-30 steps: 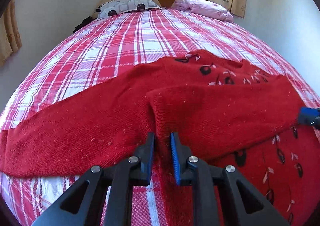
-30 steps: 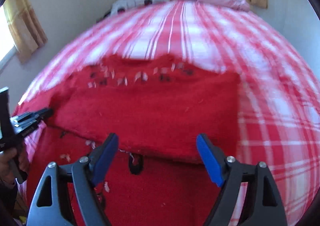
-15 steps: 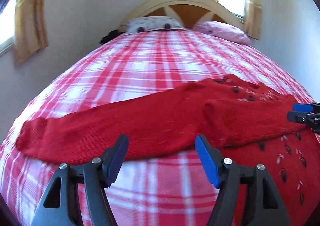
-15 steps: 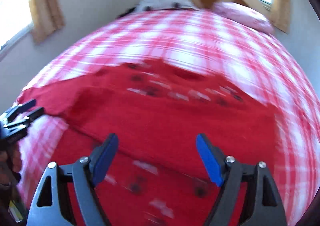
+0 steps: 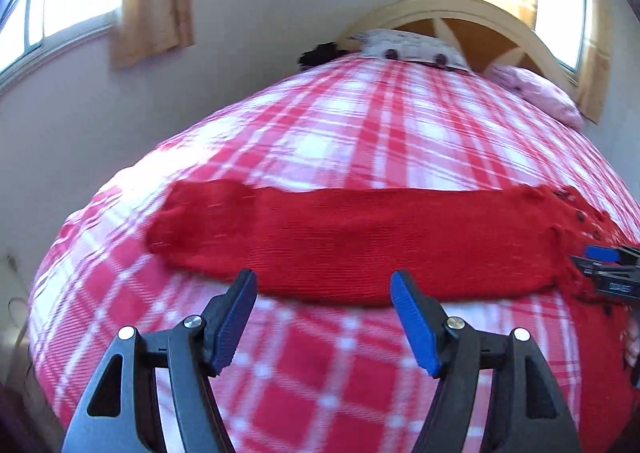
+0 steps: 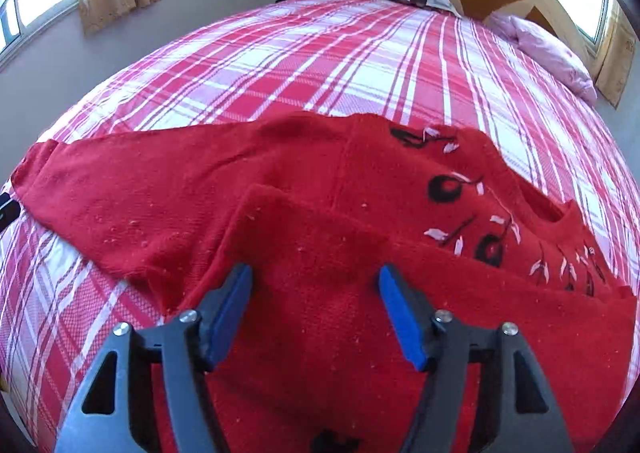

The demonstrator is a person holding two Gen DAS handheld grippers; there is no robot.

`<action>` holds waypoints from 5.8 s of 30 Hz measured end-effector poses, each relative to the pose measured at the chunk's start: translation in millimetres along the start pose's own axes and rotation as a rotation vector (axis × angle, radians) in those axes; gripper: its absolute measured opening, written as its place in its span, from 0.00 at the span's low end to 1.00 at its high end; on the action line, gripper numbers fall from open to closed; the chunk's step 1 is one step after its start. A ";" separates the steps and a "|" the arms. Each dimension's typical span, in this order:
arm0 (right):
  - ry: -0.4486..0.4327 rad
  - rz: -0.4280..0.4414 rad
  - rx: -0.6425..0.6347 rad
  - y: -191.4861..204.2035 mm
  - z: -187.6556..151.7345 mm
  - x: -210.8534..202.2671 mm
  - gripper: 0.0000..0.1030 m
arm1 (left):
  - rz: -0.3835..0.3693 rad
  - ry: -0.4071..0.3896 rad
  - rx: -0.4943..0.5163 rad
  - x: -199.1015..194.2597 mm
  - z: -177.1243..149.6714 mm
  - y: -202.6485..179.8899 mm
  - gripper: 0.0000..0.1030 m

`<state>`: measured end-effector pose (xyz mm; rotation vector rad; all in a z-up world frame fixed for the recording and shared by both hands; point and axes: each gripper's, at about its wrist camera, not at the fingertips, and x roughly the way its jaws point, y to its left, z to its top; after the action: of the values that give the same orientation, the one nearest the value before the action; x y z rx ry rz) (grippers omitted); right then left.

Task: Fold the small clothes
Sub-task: 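Reach the left tool to the other sleeve cuff and grasp it, then fold the held sleeve across the cardigan body with the left tool, release, then grasp the cardigan side edge with the right tool and lift it, then fold the held side over the body with the right tool and release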

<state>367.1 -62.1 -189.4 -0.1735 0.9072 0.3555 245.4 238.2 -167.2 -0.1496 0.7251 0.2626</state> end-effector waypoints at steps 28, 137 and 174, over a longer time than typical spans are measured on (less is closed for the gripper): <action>-0.165 0.115 -0.038 32.9 -61.4 -79.3 0.72 | 0.012 0.078 -0.376 51.1 19.5 117.9 0.18; -0.218 0.067 0.527 -245.8 -88.2 -138.1 0.12 | -0.448 -0.184 0.214 -21.1 0.4 -210.4 0.84; -0.285 0.090 0.386 -221.5 -53.7 -178.5 0.11 | -0.295 0.019 0.261 0.9 -20.1 -243.9 0.84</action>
<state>309.6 -324.1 -80.6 0.2683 0.6864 0.2737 303.6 0.6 -171.9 -0.0093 0.7393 -0.1152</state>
